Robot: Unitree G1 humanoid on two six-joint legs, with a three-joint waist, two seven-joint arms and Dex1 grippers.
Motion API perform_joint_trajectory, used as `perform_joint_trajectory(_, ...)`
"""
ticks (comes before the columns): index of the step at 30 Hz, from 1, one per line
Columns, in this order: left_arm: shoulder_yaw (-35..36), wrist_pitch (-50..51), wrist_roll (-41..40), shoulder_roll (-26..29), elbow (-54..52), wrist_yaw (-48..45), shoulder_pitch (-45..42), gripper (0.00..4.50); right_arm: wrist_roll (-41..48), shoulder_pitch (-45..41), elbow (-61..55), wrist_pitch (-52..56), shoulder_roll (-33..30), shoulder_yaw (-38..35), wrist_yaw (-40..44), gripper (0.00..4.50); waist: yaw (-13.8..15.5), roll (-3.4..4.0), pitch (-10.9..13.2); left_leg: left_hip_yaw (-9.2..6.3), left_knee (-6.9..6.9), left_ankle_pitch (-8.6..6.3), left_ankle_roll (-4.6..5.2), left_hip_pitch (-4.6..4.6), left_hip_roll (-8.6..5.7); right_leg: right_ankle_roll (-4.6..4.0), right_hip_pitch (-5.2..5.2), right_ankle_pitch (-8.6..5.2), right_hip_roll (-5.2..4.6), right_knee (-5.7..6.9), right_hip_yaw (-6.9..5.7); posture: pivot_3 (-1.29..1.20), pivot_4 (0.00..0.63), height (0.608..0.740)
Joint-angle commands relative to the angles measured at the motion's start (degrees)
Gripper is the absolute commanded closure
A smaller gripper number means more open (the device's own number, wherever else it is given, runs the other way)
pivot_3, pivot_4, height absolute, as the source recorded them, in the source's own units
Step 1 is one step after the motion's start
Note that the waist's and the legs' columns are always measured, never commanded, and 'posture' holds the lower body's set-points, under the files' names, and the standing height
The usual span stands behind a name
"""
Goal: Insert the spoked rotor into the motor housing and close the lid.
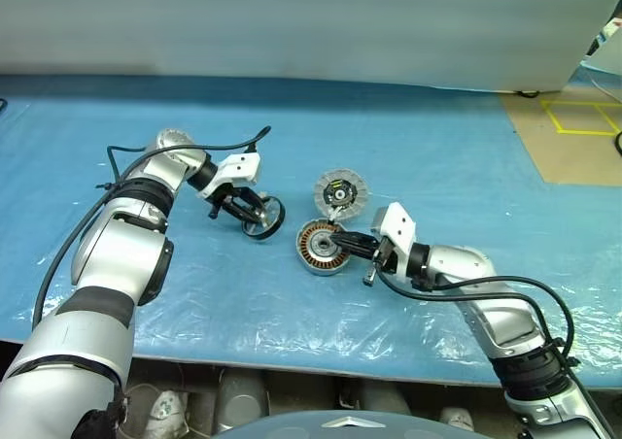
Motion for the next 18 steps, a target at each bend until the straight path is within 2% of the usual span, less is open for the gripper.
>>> perform_joint_trajectory(1,-1.8,3.8,-9.7,0.7,-6.3,-0.4,-1.1,3.03,2.6,1.9,-4.0,0.7,-1.7,-3.1,0.5,4.5,0.1,-0.05,0.0,0.0,0.0,0.0,0.0,-0.01,0.0,0.0,0.0,0.0,0.0,0.0,-0.01,0.0,0.15,0.74)
perform_joint_trajectory(6,-5.0,12.3,-22.5,3.5,-17.7,-0.4,3.7,3.03,3.7,3.9,-4.7,0.8,-2.5,-5.9,-0.5,4.5,-0.2,-0.06,0.0,0.02,-0.03,0.0,0.0,0.01,0.0,0.0,0.0,0.0,0.0,0.0,0.01,0.0,0.15,0.74)
perform_joint_trajectory(10,-4.4,21.8,-30.9,5.1,-27.4,-0.4,8.3,3.03,3.8,5.1,-4.6,0.0,-3.0,-6.7,-0.4,4.5,-0.4,-0.06,0.0,0.04,-0.06,0.0,0.0,0.02,0.02,-0.01,-0.01,-0.01,0.03,0.01,0.03,0.0,0.15,0.74)
perform_joint_trajectory(13,-2.7,25.3,-32.6,4.8,-32.1,-0.4,11.7,3.03,3.3,5.4,-4.0,-0.6,-3.2,-6.4,-0.2,4.5,-0.3,-0.05,0.0,0.04,-0.06,0.0,0.0,0.03,0.01,-0.01,-0.02,-0.01,0.02,-0.02,0.02,0.0,0.15,0.74)
perform_joint_trajectory(18,2.2,29.2,-33.0,0.8,-38.4,2.8,16.9,3.03,2.5,4.6,-2.5,-1.5,-3.2,-5.8,-0.1,4.5,-0.2,-0.05,0.0,0.04,-0.04,0.0,0.0,-0.01,-0.01,-0.02,0.0,-0.01,-0.01,-0.06,0.02,0.0,0.15,0.74)
